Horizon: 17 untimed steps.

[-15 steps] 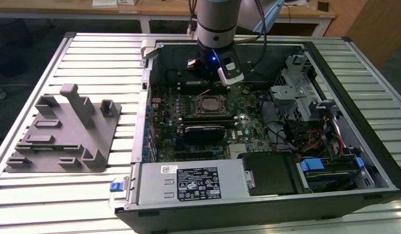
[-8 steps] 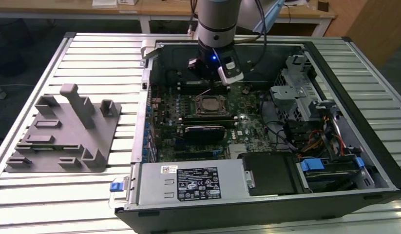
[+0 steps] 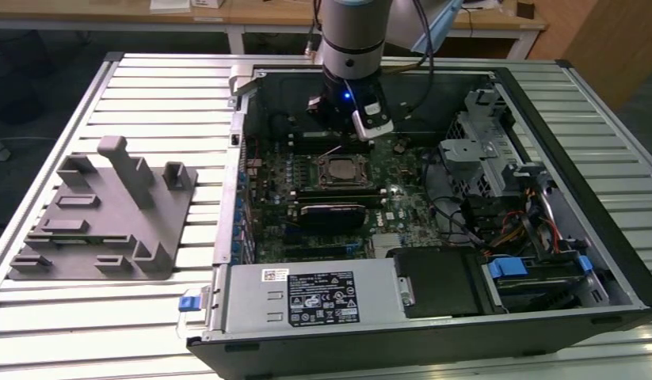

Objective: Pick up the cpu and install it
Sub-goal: 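Install the first cpu locking lever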

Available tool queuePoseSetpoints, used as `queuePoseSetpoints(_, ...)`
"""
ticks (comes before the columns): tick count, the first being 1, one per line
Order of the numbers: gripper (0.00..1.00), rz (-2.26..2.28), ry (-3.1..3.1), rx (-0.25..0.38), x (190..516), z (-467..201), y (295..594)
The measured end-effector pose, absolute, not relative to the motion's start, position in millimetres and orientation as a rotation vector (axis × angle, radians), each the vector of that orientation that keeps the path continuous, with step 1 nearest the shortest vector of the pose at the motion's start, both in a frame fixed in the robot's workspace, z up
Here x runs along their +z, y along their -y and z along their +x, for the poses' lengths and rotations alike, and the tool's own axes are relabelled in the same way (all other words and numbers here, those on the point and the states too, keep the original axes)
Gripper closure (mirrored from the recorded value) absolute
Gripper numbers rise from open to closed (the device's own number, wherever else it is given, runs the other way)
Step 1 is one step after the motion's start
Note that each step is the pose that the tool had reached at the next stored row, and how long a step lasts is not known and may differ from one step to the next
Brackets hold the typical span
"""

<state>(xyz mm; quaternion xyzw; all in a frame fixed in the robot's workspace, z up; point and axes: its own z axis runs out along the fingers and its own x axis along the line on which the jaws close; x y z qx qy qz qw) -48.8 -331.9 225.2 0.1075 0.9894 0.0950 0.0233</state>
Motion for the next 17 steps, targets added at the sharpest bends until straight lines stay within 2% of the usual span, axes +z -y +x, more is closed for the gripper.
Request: queuePoseSetpoints(17, 0.89, 0.599, -3.006, 0.284, 216.5, -48.5, 329.4)
